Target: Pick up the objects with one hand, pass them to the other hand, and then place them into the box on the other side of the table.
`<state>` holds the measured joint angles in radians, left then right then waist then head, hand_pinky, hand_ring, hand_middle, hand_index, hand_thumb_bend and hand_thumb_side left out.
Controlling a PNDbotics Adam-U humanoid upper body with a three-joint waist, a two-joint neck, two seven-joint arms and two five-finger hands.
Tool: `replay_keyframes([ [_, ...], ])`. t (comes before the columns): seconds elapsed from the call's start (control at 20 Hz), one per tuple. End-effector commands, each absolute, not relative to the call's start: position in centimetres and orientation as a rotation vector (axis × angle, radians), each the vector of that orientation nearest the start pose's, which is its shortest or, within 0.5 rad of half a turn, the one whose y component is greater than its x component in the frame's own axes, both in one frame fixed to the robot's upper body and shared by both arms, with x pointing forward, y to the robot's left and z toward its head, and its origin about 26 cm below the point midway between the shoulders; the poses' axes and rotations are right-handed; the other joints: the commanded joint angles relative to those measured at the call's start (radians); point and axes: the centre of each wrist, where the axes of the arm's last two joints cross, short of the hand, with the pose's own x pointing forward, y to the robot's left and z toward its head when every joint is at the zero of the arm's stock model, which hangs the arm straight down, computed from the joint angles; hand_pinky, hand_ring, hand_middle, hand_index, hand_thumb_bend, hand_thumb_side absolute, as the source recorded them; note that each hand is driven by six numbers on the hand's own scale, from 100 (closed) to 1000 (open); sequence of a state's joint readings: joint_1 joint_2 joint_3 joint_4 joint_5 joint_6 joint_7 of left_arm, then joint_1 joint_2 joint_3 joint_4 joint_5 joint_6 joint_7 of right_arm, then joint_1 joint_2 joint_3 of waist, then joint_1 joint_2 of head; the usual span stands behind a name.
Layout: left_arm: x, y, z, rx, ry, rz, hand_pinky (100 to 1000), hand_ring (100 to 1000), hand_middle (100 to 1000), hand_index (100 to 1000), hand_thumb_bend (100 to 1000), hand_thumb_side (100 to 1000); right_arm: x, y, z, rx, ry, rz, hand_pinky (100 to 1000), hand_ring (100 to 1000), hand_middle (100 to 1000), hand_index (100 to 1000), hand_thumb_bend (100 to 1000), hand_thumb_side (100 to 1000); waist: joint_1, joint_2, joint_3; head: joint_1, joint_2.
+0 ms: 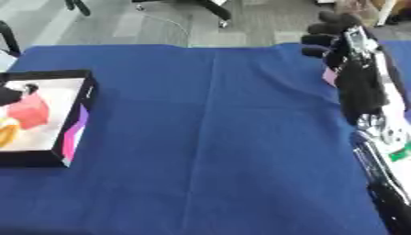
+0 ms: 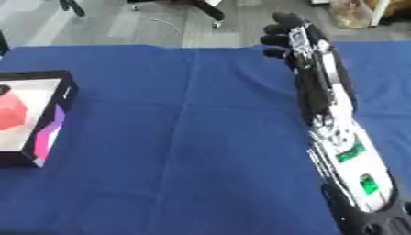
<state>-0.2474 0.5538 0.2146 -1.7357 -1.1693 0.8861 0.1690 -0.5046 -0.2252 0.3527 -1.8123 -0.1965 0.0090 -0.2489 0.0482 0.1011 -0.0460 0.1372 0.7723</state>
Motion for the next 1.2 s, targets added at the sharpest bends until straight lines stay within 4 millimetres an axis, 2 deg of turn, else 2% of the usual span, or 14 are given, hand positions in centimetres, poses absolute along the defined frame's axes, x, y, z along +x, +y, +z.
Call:
replay_keyframes([
  [0.05,30.0,35.0,21.9,1.968,-1.260,0.032,592,707,734,854,1000,537,32.8,-14.5,19.2,0.257,-2.216,0.283,730,721,650,788,100,760,0.009,-0.013,0.000,-0.013,-0.002],
  [0.2,29.4,31.7,22.7,1.774,-1.673,0.089,572,682,713,842,1000,542,33.6,-16.4,19.9,0.091,-2.270,0.398,741,730,656,801,100,687,0.002,-0.015,0.000,-0.062,-0.002],
  [0.35,29.8,29.3,22.1,1.566,-1.899,0.136,558,669,702,835,1000,540,35.4,-19.8,20.1,-0.199,-2.248,0.587,755,750,675,817,100,649,-0.010,-0.018,-0.001,-0.124,-0.002],
  [0.45,30.0,27.6,21.1,1.424,-1.995,0.154,541,646,690,827,1000,534,37.0,-22.5,19.5,-0.357,-2.159,0.636,758,765,695,825,100,679,-0.018,-0.020,0.000,-0.173,-0.002],
  [0.65,30.6,24.8,18.0,1.156,-2.060,0.169,517,625,671,825,1000,533,40.1,-27.6,18.4,-0.589,-1.996,0.650,780,808,757,855,100,721,-0.024,-0.018,0.010,-0.265,-0.002],
  [0.8,30.7,23.2,16.2,0.996,-2.081,0.158,502,607,653,822,1000,524,41.8,-30.5,18.1,-0.731,-1.924,0.674,819,867,809,886,100,694,-0.021,-0.016,0.017,-0.298,-0.002],
  [0.85,30.7,22.8,15.8,0.956,-2.083,0.149,499,604,650,821,1000,518,42.4,-31.2,18.0,-0.767,-1.903,0.683,835,890,830,898,100,640,-0.020,-0.016,0.019,-0.306,-0.002],
  [0.95,30.8,22.0,15.3,0.897,-2.082,0.130,496,600,646,819,1000,513,43.4,-32.5,17.6,-0.829,-1.855,0.721,867,930,862,916,100,612,-0.017,-0.016,0.025,-0.320,-0.002],
  [1.2,31.0,20.9,15.0,0.810,-2.097,0.098,493,596,640,818,1000,510,45.4,-34.3,16.0,-0.913,-1.744,0.820,877,940,872,925,100,620,-0.012,-0.016,0.039,-0.347,-0.002],
])
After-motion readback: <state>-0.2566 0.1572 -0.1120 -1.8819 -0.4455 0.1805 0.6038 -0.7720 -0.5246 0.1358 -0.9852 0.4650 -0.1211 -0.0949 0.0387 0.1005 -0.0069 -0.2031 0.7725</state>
